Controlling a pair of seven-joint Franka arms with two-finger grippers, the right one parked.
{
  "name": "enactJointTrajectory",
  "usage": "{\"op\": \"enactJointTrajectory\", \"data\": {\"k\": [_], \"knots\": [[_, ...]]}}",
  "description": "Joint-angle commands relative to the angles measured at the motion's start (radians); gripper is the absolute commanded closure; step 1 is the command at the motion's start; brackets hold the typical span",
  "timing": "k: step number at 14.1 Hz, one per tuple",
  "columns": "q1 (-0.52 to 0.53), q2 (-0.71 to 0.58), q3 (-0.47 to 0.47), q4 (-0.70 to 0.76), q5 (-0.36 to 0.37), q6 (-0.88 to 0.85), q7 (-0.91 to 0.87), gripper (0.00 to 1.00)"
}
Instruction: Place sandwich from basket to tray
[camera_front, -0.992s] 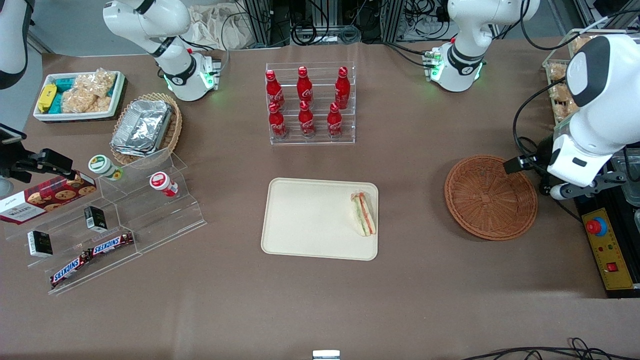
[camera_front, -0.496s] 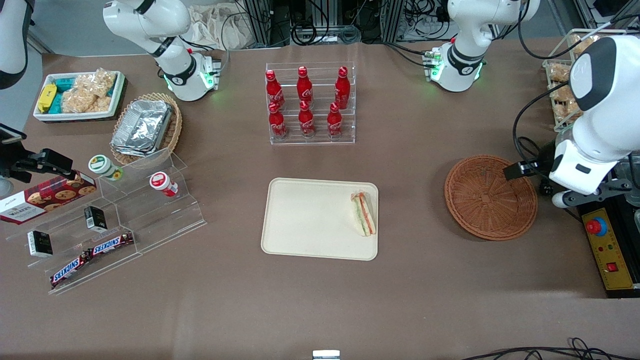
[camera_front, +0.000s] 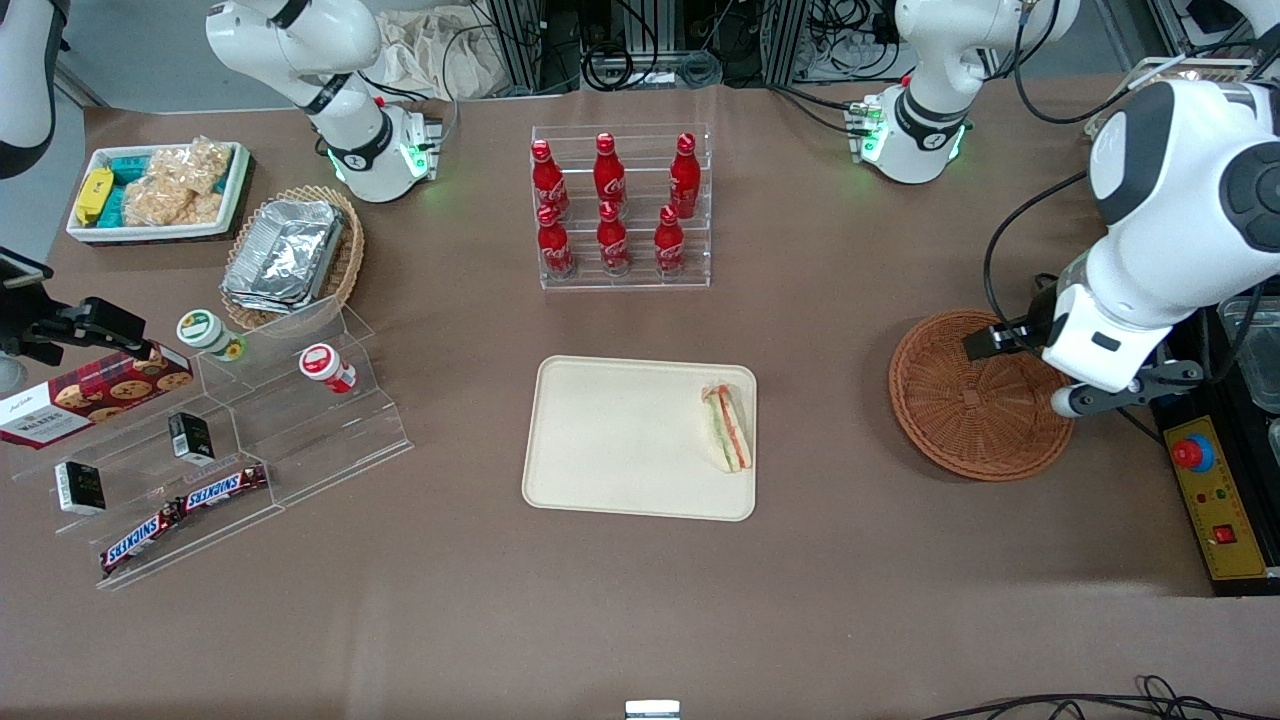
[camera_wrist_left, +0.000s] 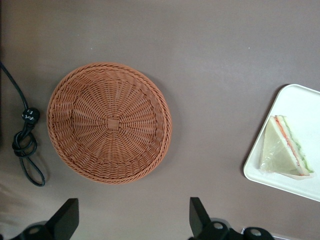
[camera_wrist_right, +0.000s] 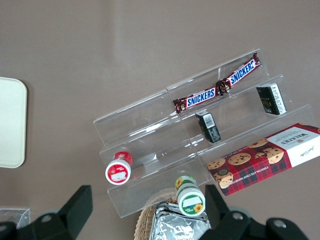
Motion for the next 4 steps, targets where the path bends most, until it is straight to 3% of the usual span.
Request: {"op": "enactJointTrajectory", "data": {"k": [1,4], "knots": [[0.115,0.016,-0.087,0.048,-0.001,-0.030,0.002,0.01],[0.246,0.011,-0.206,0.049,0.000,-0.034,0.013,0.01]]}}
